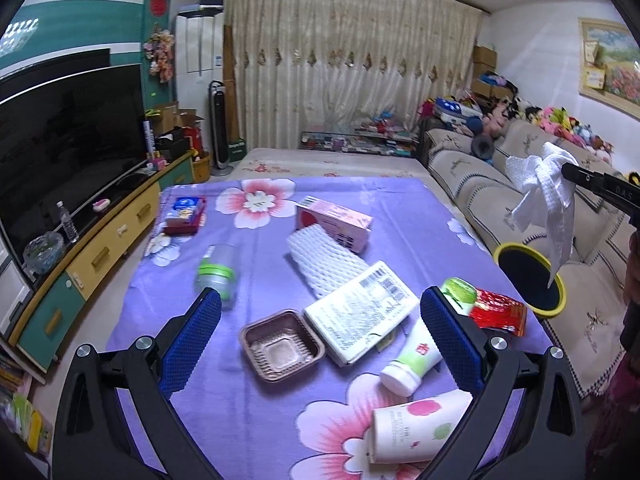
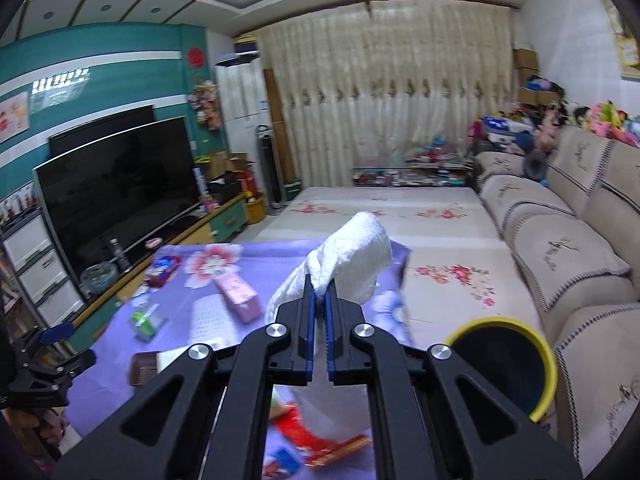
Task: Collect trash
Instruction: 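Carry the white tissue into the bin and open the right gripper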
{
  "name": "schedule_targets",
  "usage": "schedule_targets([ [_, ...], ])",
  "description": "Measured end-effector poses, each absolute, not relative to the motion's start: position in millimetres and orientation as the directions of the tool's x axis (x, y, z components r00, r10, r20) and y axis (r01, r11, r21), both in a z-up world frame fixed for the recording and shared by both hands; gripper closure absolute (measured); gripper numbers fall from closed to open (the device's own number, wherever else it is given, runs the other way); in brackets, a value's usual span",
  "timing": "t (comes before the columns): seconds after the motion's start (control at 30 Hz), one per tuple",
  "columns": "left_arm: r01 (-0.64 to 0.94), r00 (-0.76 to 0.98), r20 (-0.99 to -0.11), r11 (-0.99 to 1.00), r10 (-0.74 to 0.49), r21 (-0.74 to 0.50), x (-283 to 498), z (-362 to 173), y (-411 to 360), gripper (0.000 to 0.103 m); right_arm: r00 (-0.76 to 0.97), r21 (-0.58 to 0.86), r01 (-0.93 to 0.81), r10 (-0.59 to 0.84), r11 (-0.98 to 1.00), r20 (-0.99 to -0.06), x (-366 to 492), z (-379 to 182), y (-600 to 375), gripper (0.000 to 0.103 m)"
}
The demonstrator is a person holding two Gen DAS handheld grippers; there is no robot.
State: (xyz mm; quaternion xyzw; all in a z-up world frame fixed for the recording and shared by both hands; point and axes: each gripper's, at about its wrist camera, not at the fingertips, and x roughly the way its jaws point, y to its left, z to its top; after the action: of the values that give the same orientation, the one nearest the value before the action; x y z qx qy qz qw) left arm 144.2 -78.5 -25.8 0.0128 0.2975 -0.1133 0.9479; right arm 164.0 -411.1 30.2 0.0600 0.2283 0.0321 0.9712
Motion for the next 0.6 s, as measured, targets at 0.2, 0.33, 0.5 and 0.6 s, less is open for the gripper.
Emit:
schedule_targets([
  [0.2,0.278,0.771,-0.587,0.960,-0.245,-0.036,156,-31,-108,0.005,0.877,0.142,0.095,-0.015,0.985,-0.481,167,11,-475,0.099],
  [0.33,0.314,0.754,-0.600,0.949,-0.267,-0.028,165,-34,-131,0.005,0.843,0.137,0.178,-0.079,0.974,-0.532,181,-13,-512,0.099],
  [0.5,0.359,0.732,-0.619,0.933,-0.285,-0.005,177,-37,-160,0.005,0.777,0.128,0.271,-0.138,0.954,-0.615,208,-58,-555,0.099],
  [0.6,0.380,0.719,-0.631,0.925,-0.293,0.003,185,-40,-169,0.005,0.738,0.127,0.311,-0.155,0.942,-0.657,225,-84,-571,0.098],
])
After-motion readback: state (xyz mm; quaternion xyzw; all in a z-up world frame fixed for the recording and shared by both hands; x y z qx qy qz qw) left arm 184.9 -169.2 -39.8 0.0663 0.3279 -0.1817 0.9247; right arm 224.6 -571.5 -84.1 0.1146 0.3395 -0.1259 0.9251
